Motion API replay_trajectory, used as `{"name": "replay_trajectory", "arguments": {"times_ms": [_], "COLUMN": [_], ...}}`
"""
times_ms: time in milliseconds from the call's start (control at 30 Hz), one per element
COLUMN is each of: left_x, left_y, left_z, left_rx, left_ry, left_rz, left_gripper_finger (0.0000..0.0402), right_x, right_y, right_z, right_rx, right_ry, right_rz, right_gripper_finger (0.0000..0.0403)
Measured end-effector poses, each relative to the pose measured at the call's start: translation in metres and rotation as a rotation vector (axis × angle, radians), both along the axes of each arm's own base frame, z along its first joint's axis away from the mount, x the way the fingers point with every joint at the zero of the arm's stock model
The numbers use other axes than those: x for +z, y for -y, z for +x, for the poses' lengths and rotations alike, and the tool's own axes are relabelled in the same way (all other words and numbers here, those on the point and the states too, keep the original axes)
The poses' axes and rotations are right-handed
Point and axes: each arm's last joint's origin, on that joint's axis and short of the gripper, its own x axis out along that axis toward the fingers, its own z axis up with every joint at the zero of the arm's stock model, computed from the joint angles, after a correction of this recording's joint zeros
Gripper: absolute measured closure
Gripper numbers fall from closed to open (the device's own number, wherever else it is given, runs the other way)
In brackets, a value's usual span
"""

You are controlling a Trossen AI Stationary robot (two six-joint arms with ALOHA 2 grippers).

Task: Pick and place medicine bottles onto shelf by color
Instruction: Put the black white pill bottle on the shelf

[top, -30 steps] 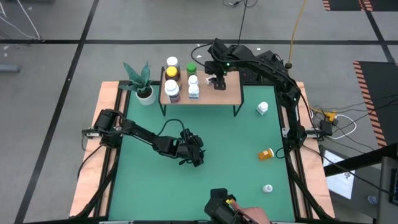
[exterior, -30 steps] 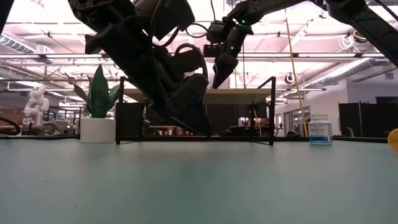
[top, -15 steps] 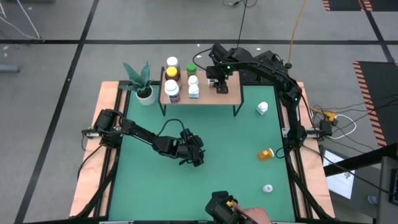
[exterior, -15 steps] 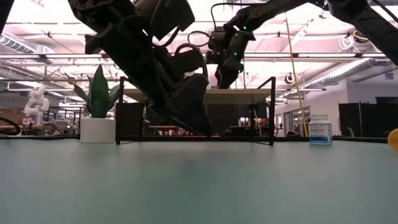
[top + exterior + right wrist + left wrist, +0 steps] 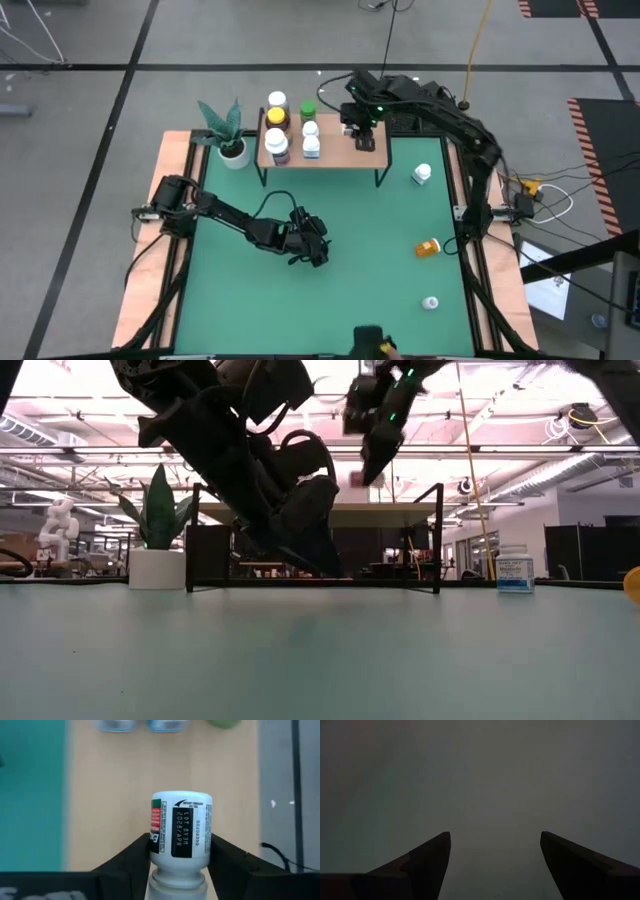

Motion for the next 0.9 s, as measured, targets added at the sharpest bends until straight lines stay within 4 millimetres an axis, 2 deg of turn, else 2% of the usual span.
{"name": "replay_trajectory", "arguments": {"times_ms": [133,300,467,600,733,900], "left_x": [0.000,0.001,0.007,0.014,0.020,0.022], "left_y": [0.000,0.004,0.015,0.020,0.023,0.023], "left_z": [0.000,0.000,0.007,0.013,0.016,0.017], "left_rx": [0.020,0.024,-0.156,-0.286,-0.310,-0.307], "left_ry": [0.011,0.028,0.084,0.165,0.232,0.258], "left_rz": [-0.021,-0.039,-0.109,-0.178,-0.171,-0.151], "left_gripper_finger": [0.0089,0.0089,0.0089,0.0089,0.0089,0.0089], "right_x": [0.007,-0.004,-0.035,-0.068,-0.103,-0.138], "right_y": [-0.041,-0.111,-0.186,-0.234,-0.267,-0.289], "right_z": [-0.014,-0.038,-0.054,-0.063,-0.071,-0.083], "right_rx": [0.021,0.043,0.117,0.130,0.108,0.034], "right_ry": [0.021,0.080,0.217,0.364,0.474,0.495], "right_rz": [0.019,0.061,0.120,0.123,0.155,0.213], "right_gripper_finger": [0.0251,0.0248,0.0247,0.0249,0.0245,0.0247]}}
